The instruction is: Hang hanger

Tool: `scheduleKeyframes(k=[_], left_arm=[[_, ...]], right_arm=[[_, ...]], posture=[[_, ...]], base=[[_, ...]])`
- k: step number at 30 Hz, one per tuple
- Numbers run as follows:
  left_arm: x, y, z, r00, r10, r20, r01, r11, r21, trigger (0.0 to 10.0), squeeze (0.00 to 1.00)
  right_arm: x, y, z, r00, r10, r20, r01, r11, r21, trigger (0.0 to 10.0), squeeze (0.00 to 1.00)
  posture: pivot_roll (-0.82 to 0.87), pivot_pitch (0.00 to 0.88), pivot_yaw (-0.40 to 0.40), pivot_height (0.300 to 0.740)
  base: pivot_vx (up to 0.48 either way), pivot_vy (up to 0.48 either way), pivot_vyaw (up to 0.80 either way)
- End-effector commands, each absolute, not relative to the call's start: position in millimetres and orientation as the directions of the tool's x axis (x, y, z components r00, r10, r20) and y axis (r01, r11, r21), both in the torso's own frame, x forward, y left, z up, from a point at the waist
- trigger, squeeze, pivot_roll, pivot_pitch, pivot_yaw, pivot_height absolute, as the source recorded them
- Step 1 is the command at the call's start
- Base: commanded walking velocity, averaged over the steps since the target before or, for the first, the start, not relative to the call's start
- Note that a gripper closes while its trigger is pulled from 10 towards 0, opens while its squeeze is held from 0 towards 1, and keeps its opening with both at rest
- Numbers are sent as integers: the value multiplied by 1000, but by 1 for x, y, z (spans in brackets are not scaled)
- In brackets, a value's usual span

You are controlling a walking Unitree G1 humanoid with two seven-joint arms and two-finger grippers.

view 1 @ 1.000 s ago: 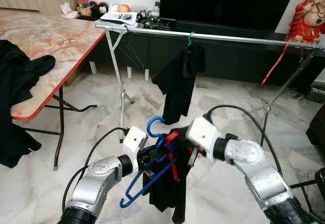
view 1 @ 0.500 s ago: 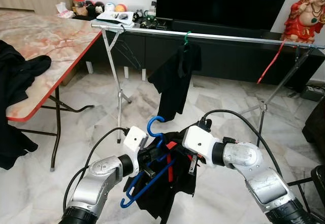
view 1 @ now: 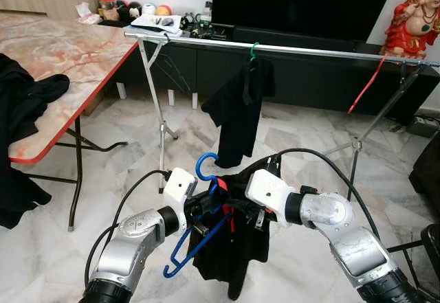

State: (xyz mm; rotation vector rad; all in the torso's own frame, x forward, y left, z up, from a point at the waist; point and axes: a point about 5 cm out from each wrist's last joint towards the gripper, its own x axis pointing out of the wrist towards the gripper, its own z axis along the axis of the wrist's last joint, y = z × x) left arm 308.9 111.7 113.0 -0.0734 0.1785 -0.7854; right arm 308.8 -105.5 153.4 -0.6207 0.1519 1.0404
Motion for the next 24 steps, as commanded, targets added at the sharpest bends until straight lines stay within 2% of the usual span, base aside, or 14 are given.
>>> scheduleKeyframes(k=[1,12,15,17,18,19,21,24], left_arm=[[312,109,123,692,-717,-79,707,696,-127,10000,0],[313,109,122,698,-712,-75,701,701,-134,10000,0],[313,110,121,700,-711,-76,699,702,-136,10000,0],[312,113,119,699,-711,-82,699,703,-135,10000,0],[312,114,118,699,-710,-87,698,704,-133,10000,0],[312,114,118,699,-709,-91,698,705,-131,10000,0],[312,116,115,701,-707,-99,695,707,-127,10000,0],[312,116,113,704,-704,-98,692,710,-131,10000,0]], right_arm=[[306,-105,155,512,758,-404,-841,346,-416,10000,902],[299,-112,149,527,725,-443,-838,354,-416,10000,898],[297,-116,149,534,719,-445,-834,359,-419,10000,882],[295,-122,152,545,708,-449,-827,369,-424,10000,824],[295,-126,153,555,694,-459,-822,372,-431,10000,725],[295,-129,153,560,685,-466,-819,373,-437,10000,725],[298,-139,152,590,639,-493,-799,377,-468,10000,0],[300,-148,155,618,613,-492,-780,398,-483,10000,0]], posture=[[70,55,-85,740],[64,51,-87,740],[63,50,-87,740],[63,50,-87,740],[63,50,-87,740],[63,50,-87,740],[49,44,-89,740],[50,43,-89,740]], base=[[0,0,0],[0,0,0],[0,0,0],[0,0,0],[0,0,0],[0,0,0],[0,0,0],[0,0,0]])
